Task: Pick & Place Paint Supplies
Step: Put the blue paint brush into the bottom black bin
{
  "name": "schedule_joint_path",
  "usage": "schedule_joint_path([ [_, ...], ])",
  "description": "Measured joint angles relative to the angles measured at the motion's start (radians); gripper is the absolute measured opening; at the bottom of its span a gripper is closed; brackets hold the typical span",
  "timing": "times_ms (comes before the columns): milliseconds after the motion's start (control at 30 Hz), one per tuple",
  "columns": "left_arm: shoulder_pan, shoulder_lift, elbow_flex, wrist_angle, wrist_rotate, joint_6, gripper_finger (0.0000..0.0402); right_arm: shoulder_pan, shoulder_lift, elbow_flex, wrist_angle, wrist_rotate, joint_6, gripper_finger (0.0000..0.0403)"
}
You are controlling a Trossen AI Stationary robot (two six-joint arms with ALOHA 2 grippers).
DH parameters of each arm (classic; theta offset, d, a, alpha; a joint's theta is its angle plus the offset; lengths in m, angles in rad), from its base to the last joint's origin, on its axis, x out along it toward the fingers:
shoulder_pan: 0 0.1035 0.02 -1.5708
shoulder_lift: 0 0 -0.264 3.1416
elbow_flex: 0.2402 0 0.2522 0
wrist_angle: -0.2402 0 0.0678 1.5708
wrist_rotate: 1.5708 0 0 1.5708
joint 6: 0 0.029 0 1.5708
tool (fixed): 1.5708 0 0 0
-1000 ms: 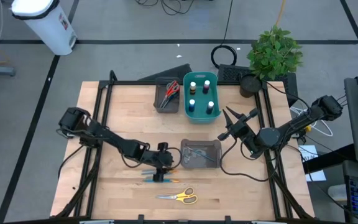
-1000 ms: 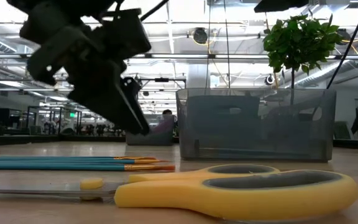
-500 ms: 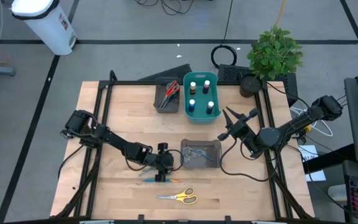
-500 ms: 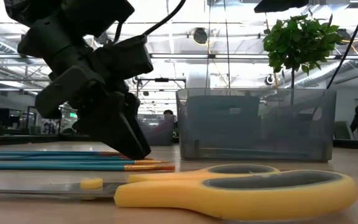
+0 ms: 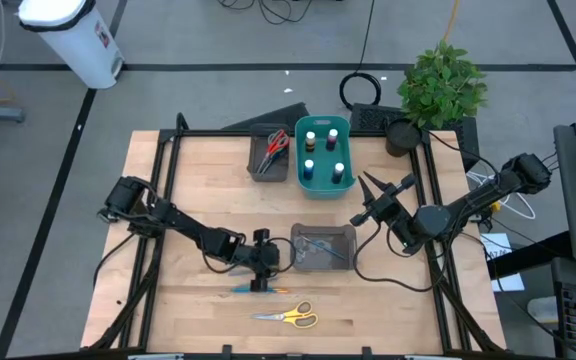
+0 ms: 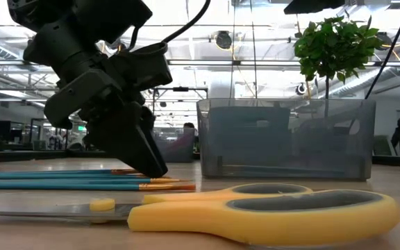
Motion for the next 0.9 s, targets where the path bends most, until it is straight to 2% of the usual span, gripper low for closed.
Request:
schedule_joint_path([
  [200, -0.004, 0.002, -0.001, 0.032, 0.004, -0.016, 0.0107, 0.000, 0.000, 0.000, 0.000, 0.000, 0.000, 0.0059],
  [367, -0.017, 0.004, -0.002, 0.064, 0.009, -0.043, 0.0077, 0.000, 0.000, 0.000, 0.000, 0.000, 0.000, 0.0059],
  [900, -0.023, 0.051, 0.002, 0.075, -0.056, -0.077, 0.0082, 0.000, 0.000, 0.000, 0.000, 0.001, 0.000, 0.0059],
])
